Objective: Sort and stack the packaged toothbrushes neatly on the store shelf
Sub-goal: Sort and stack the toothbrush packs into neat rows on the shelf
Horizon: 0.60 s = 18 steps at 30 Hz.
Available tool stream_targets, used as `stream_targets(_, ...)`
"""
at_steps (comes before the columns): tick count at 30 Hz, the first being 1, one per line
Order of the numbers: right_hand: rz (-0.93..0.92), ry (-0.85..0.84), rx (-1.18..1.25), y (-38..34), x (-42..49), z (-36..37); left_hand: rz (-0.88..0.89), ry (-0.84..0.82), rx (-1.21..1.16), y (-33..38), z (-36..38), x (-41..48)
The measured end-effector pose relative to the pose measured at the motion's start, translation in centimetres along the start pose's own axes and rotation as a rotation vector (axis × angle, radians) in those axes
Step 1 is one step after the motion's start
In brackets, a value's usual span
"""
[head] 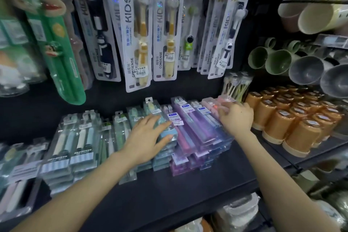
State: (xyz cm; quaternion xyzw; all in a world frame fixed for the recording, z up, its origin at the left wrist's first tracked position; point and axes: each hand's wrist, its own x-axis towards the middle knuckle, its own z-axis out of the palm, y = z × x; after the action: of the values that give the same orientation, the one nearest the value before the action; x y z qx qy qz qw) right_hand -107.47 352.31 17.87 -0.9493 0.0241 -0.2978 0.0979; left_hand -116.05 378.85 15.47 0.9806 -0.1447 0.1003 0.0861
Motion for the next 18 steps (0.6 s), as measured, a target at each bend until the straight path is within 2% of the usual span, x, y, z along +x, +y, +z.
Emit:
stream_targets(4, -0.098, 0.118, 0.236, -4.7, -3.2, -3.1, 0.005, 0.097, -0.08, -0.2, -1.6, -1.9)
stream_targets(7, -0.208, 0.156, 0.496, -10.3, -7.3, -5.3, -0.002, 0.312, -0.222, -1.1, -3.4, -5.6)
stream_targets(9, -0.244, 0.097, 0.679, -14.3, -10.4, -6.7, -0.015, 0.508, -0.235, -2.4, -4.5, -9.1)
stream_targets(11, -0.299, -0.002, 0.818, -18.1, -13.1, -7.6, -0.076, 0.624, -0.195, -4.9, -5.0, -12.8)
stream_targets(14, -0.421, -0.215, 0.924, -23.3, -16.5, -7.8, -0.349, 0.586, -0.072, -10.1, -4.6, -18.3)
stream_targets(16, -0.492, -0.358, 0.939, -26.6, -18.6, -7.2, -0.631, 0.456, 0.009, -13.8, -3.8, -21.2)
stream_targets(18, -0.551, -0.461, 0.92, -29.7, -20.5, -6.1, -0.806, 0.315, 0.022, -17.0, -2.9, -23.4)
